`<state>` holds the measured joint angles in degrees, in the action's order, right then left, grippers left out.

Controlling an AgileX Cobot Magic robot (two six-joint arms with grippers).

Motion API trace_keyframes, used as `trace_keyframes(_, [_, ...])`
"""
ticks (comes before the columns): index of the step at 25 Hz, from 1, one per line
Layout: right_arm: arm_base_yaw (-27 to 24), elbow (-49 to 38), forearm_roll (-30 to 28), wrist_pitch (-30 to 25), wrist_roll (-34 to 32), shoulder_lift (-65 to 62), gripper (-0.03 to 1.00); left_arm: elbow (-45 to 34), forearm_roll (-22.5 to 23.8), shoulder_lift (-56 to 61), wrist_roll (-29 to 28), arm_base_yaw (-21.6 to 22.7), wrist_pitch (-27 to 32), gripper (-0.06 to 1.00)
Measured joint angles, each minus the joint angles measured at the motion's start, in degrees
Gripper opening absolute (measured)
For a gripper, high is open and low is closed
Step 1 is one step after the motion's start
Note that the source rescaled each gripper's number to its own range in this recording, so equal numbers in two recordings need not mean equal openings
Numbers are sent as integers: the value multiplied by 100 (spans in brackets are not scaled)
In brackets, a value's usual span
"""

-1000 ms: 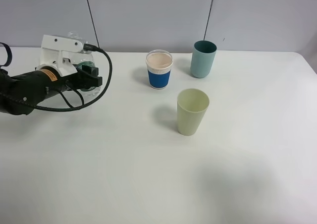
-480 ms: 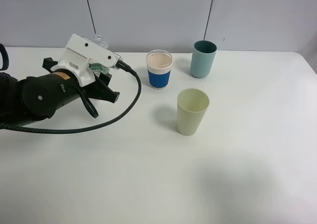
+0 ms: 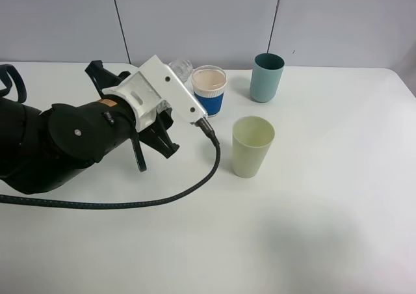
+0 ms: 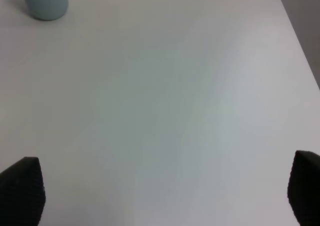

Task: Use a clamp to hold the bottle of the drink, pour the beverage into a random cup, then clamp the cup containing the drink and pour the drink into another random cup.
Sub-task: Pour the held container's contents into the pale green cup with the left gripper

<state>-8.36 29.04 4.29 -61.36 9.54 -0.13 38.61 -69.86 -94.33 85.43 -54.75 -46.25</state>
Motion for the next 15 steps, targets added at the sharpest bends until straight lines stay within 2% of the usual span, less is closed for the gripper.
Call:
trace_keyframes(8, [0,0,0,0,0,0,100,443,-226,-158,1426,-52,-76,6])
trace_keyframes(15, [0,0,0,0,0,0,100,885,-431,-556,2110,-64,-84,6])
